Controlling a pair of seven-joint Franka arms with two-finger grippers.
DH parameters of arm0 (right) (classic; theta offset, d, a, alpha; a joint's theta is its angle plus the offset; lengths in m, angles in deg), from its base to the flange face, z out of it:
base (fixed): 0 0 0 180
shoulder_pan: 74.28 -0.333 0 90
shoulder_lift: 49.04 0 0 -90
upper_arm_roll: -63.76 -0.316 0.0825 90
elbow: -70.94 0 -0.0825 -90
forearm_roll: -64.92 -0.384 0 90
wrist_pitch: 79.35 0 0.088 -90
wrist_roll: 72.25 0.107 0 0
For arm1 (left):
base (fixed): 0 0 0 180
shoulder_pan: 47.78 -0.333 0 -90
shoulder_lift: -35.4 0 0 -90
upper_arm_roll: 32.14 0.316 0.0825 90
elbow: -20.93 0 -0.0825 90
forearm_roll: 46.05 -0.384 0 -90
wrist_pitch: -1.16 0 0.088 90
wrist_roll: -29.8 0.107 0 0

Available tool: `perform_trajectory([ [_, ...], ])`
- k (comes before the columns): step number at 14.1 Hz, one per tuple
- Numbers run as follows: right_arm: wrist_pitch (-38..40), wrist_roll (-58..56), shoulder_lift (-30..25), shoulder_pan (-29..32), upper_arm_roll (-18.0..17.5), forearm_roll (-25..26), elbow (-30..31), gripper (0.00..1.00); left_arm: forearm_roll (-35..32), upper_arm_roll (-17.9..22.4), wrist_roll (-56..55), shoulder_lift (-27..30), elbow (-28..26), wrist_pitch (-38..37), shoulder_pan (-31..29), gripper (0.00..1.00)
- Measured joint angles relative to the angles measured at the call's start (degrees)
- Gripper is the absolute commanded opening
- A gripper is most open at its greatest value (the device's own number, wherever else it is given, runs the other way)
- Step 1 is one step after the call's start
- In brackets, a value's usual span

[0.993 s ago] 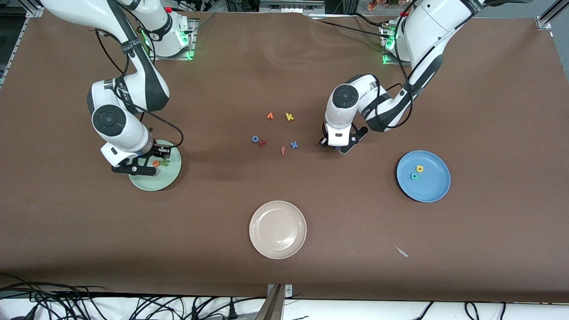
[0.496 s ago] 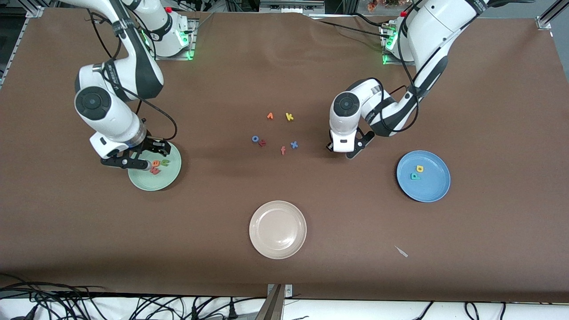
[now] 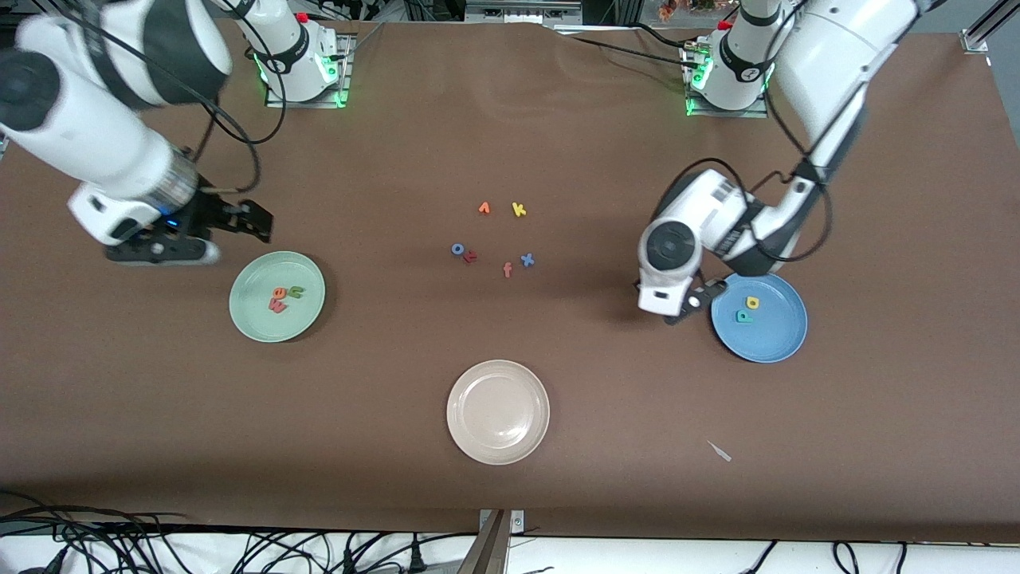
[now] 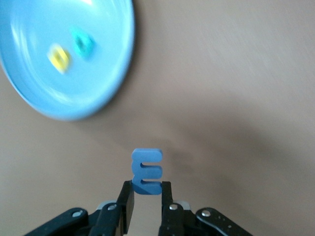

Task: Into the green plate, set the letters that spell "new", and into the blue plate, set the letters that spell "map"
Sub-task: 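Place the blue E on the blue plate while the right gripper returns to rest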

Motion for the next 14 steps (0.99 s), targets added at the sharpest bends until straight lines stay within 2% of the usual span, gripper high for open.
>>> perform_trajectory([
  [3,6.5,-1.1,-3.6,0.5,1.5,-0.1,-2.6,1.0,0.1,0.3,19.9,-0.1,1.7,-2.4,-7.3,0.0],
  [4,8.1,-1.1,-4.1,0.5,1.9,-0.1,-3.5,1.0,0.1,0.4,25.9,-0.5,1.7,-2.4,-9.4,0.17],
  [5,9.2,-1.2,-4.1,0.5,2.4,-0.1,-4.3,1.0,0.1,0.6,31.6,-1.1,1.7,-2.3,-11.2,0.92],
  [6,9.7,-1.2,-3.9,0.5,2.6,-0.2,-4.9,1.0,0.1,1.0,36.6,-1.8,2.1,-2.2,-12.4,1.0],
  [9,10.0,-1.2,-3.0,0.5,2.7,-0.2,-5.3,1.0,0.1,2.0,46.1,-3.2,5.4,-2.8,-14.3,1.0],
  [14,10.7,-1.2,-2.2,0.5,3.6,-0.2,-6.5,1.0,0.1,1.7,48.0,-2.9,14.4,-12.9,-14.9,1.0],
])
